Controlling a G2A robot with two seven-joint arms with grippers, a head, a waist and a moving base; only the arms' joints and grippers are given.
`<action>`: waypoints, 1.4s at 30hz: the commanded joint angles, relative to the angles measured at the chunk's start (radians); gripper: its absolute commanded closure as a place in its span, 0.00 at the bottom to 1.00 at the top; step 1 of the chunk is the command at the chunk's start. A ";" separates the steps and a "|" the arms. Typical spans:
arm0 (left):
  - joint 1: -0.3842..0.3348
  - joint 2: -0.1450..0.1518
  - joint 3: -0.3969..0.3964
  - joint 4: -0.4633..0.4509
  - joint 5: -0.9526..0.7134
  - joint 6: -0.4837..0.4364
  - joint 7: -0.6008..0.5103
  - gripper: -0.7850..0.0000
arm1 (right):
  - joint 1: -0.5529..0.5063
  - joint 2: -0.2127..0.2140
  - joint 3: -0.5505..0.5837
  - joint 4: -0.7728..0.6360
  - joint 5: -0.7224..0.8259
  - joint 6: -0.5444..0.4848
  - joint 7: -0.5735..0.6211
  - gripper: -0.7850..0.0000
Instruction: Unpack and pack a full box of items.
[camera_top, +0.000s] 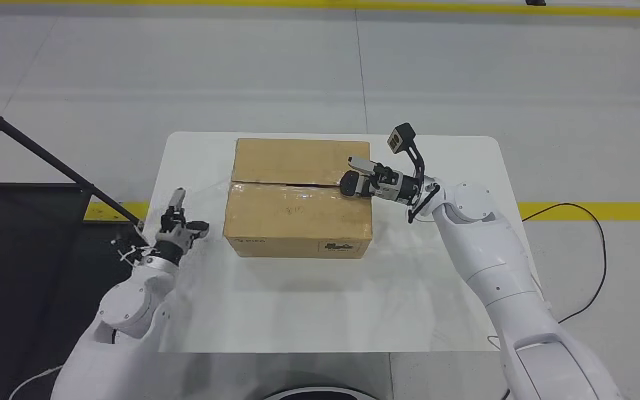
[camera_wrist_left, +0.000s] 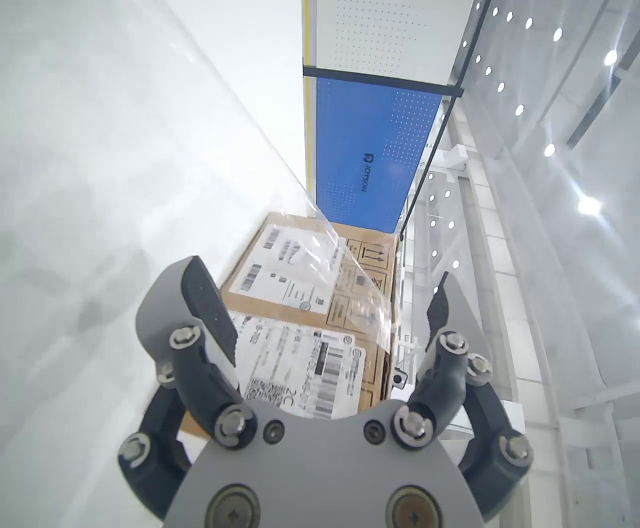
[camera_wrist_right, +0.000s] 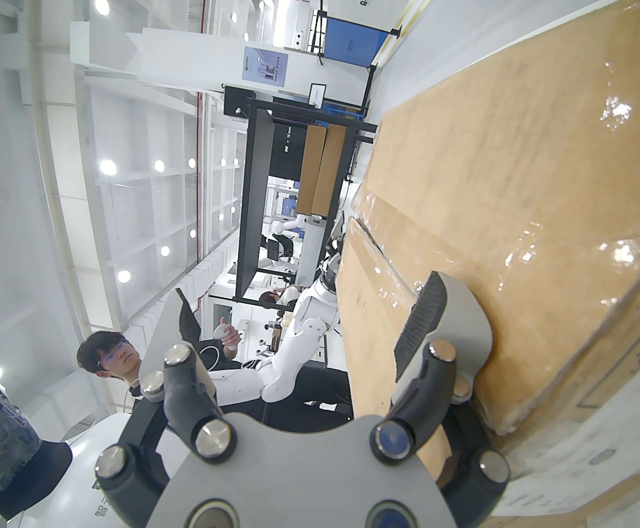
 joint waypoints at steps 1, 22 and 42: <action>-0.040 -0.008 0.018 0.044 -0.020 -0.025 0.017 0.00 | 0.000 0.000 0.000 0.000 0.000 0.000 0.000 0.00; -0.175 -0.044 0.007 0.055 0.072 -0.203 0.128 0.00 | 0.000 0.000 0.000 0.000 0.000 0.000 0.000 0.00; -0.178 -0.060 -0.022 -0.164 0.237 -0.204 0.143 0.00 | -0.061 0.013 0.025 -0.097 -0.020 0.030 -0.045 0.00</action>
